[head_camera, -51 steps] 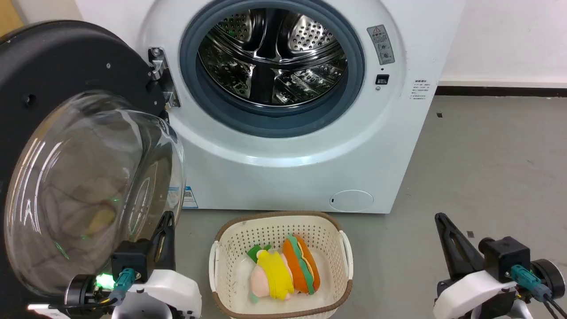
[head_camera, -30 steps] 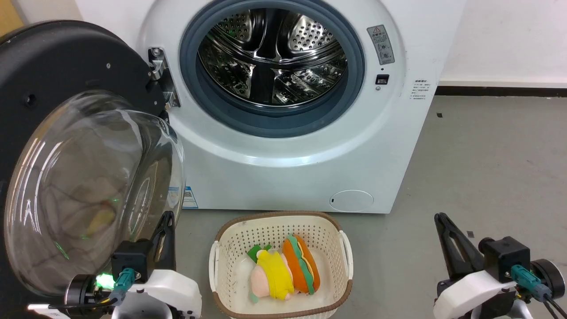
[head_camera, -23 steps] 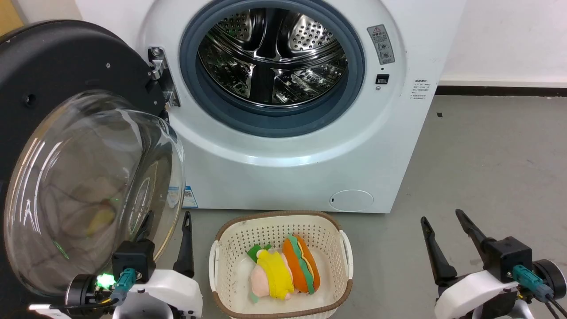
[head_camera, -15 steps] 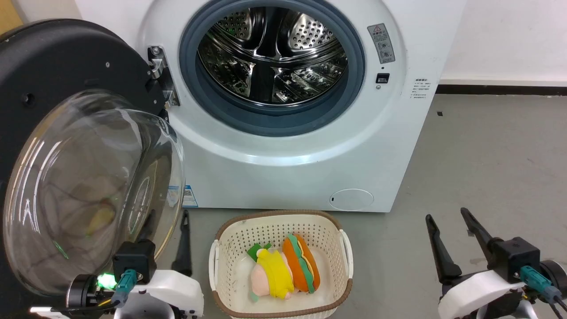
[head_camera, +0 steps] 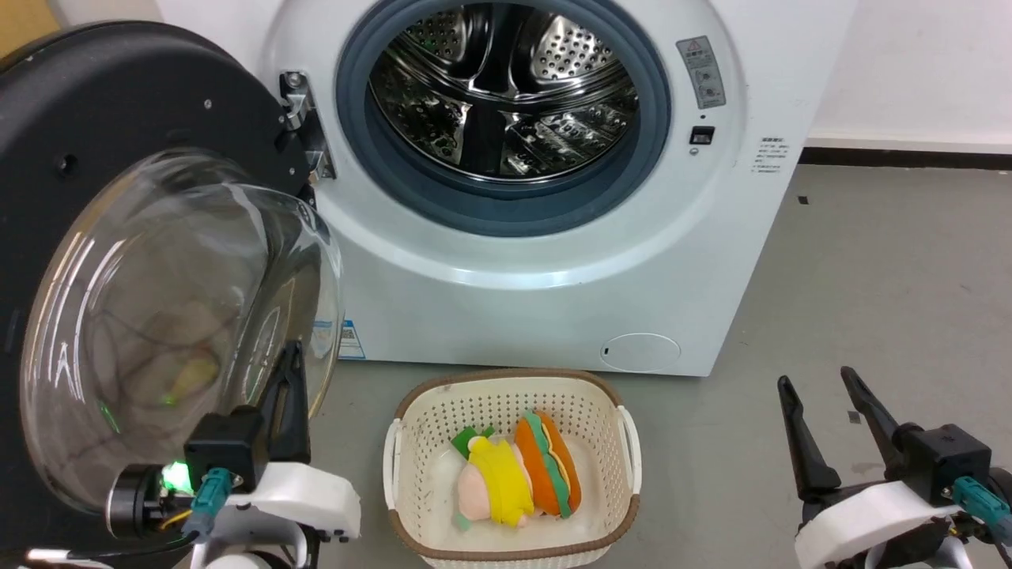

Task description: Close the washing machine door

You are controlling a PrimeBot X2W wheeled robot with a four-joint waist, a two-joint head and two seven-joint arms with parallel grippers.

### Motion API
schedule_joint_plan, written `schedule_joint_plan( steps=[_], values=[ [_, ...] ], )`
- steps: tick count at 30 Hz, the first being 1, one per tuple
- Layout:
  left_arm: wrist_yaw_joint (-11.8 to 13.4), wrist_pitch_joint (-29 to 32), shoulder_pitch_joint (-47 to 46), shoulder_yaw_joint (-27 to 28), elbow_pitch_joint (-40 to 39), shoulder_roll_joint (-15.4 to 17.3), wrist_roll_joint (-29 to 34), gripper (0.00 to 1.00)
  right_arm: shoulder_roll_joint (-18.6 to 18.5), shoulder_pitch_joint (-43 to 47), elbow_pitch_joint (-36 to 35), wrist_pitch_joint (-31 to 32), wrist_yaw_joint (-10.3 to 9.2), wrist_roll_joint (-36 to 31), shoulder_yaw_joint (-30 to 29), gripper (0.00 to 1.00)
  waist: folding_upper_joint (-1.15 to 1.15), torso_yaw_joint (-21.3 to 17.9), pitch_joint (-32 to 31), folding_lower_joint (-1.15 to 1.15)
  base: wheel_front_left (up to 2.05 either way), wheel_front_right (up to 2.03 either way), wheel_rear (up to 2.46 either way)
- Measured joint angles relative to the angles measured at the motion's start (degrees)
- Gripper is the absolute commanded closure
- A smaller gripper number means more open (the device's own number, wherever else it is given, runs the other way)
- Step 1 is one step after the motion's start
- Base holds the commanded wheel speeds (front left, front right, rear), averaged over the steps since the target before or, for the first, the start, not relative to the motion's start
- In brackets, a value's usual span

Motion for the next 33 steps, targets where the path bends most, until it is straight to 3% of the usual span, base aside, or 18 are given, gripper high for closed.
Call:
schedule_joint_plan(
  steps=[16, 33],
  values=[
    [-0.87, -1.97, -5.98, 3.58, -6.46, 1.65, -2.00, 1.00, 0.01, -0.04, 0.87, -1.88, 0.00, 1.55, -1.82, 0.00, 0.00, 3.82, 0.87, 0.00, 0.00, 0.00, 0.00],
    [-3.56, -3.93, -14.91, 12.25, -9.93, 7.39, -6.97, 1.00, 0.01, -0.07, 2.68, -4.00, 0.00, 2.67, -3.94, 0.00, 0.00, 8.49, 2.44, 0.00, 0.00, 0.00, 0.00]
  ],
)
